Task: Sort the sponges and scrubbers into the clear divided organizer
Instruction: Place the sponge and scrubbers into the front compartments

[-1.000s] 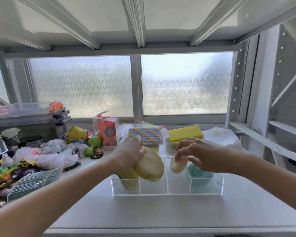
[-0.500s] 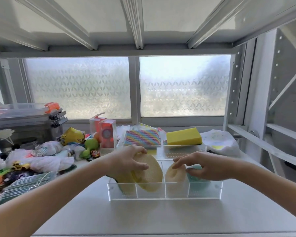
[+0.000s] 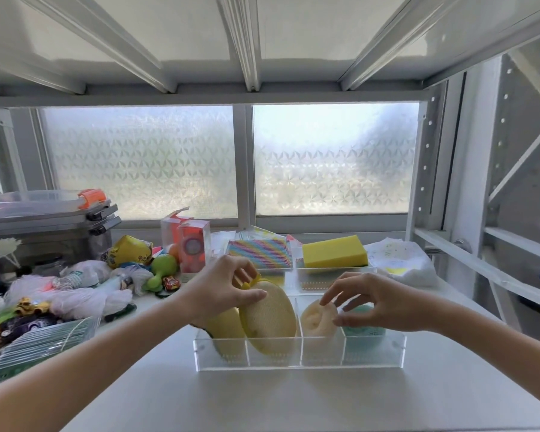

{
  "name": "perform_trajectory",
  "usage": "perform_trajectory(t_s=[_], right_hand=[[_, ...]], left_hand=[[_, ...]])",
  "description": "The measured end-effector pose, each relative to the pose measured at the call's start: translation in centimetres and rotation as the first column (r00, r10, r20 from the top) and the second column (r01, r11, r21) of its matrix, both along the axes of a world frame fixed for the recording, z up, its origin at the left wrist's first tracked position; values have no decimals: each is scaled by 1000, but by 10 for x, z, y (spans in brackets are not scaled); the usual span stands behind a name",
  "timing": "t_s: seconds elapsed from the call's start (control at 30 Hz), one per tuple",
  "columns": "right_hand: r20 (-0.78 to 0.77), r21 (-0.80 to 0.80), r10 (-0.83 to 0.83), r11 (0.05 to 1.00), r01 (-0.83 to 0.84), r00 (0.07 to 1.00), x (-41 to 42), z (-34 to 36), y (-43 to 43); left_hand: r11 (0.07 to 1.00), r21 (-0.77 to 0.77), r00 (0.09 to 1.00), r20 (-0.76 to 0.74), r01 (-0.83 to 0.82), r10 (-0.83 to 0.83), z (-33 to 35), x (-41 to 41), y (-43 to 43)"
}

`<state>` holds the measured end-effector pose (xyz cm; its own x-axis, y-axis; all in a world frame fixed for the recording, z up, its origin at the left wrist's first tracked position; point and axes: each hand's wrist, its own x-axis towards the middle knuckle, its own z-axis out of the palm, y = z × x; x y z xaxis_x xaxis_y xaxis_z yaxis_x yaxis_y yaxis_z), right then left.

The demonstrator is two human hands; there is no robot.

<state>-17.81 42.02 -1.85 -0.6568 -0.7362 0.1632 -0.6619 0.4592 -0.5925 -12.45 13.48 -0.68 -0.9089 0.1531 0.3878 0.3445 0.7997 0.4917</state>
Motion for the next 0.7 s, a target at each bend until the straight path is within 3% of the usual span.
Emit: perform_trajectory(t_s=[0.3,0.43,0.7], right_hand=[[-106,-18,-1,1000,-1,994,0,-3,-8],[-130,12,-6,1000,8,992,0,-4,-7],[-144,18,-27,999,30,989,-3,-5,-7]], left_hand=[[997,71,1000,0,-2,2,4,-6,9],[995,96,994,107,-7,-4,6,-8,6],[999,-30,989,139,-44,48,18,-5,-8]])
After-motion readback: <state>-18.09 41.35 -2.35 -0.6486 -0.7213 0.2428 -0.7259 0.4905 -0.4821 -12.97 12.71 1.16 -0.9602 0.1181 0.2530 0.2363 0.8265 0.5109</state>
